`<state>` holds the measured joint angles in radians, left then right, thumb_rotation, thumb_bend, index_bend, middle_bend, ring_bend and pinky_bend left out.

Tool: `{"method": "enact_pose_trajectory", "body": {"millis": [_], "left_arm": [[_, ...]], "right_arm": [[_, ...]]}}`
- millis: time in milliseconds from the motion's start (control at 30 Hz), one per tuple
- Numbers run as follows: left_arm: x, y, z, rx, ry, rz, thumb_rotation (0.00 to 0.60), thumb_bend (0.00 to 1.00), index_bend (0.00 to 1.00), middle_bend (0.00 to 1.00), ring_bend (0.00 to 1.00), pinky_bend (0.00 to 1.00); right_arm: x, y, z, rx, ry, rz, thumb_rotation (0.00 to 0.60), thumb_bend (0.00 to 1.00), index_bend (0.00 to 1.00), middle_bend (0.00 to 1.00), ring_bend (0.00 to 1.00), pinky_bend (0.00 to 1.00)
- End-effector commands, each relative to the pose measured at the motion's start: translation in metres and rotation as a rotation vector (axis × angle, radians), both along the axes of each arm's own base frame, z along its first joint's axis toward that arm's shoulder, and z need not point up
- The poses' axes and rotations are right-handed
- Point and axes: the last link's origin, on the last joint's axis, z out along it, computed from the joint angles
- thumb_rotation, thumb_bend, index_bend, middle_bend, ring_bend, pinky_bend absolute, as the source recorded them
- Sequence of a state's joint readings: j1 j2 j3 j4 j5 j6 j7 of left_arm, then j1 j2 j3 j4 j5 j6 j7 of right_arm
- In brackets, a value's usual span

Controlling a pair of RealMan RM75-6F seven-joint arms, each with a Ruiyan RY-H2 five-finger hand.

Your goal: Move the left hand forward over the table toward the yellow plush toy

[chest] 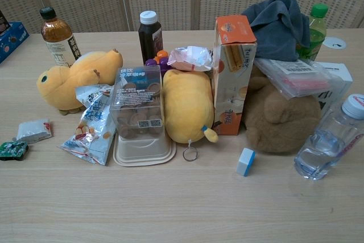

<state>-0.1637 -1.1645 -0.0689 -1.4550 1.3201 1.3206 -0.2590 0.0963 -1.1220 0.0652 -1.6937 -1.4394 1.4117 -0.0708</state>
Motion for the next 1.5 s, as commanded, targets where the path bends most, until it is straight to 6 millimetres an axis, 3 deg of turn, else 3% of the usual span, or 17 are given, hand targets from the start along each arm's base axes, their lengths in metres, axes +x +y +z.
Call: {"method": "enact_pose_trajectory", "body": {"millis": [33,233,567,967,1267,1500], "left_arm": [[0.001,0.034,-0.017,0.009,-0.091,-0.026,0.6,0.0,0.0,0.0,0.0,0.0],[0.005,0.086,-0.044,0.087,-0.192,-0.017,0.6,0.0,0.0,0.0,0.0,0.0],[0.033,0.137,-0.09,0.186,-0.182,-0.048,0.6,0.0,0.0,0.0,0.0,0.0],[0.065,0.175,-0.131,0.211,-0.259,-0.026,0.6,0.0,0.0,0.0,0.0,0.0],[0.069,0.183,-0.162,0.195,-0.327,0.036,0.6,0.0,0.0,0.0,0.0,0.0],[0.081,0.195,-0.173,0.207,-0.367,0.029,0.6,0.0,0.0,0.0,0.0,0.0]], "right_arm": [[0.0,-0.001,0.001,-0.003,-0.001,-0.001,0.599,0.0,0.0,0.0,0.0,0.0],[0.0,-0.001,0.003,-0.009,-0.013,-0.001,0.6,0.0,0.0,0.0,0.0,0.0],[0.003,0.0,0.012,-0.021,-0.036,0.008,0.6,0.0,0.0,0.0,0.0,0.0],[0.001,-0.002,0.011,-0.011,-0.043,-0.003,0.597,0.0,0.0,0.0,0.0,0.0],[-0.001,-0.001,0.011,-0.007,-0.047,-0.011,0.599,0.0,0.0,0.0,0.0,0.0],[-0.005,-0.003,0.014,-0.012,-0.052,-0.027,0.6,0.0,0.0,0.0,0.0,0.0]]}}
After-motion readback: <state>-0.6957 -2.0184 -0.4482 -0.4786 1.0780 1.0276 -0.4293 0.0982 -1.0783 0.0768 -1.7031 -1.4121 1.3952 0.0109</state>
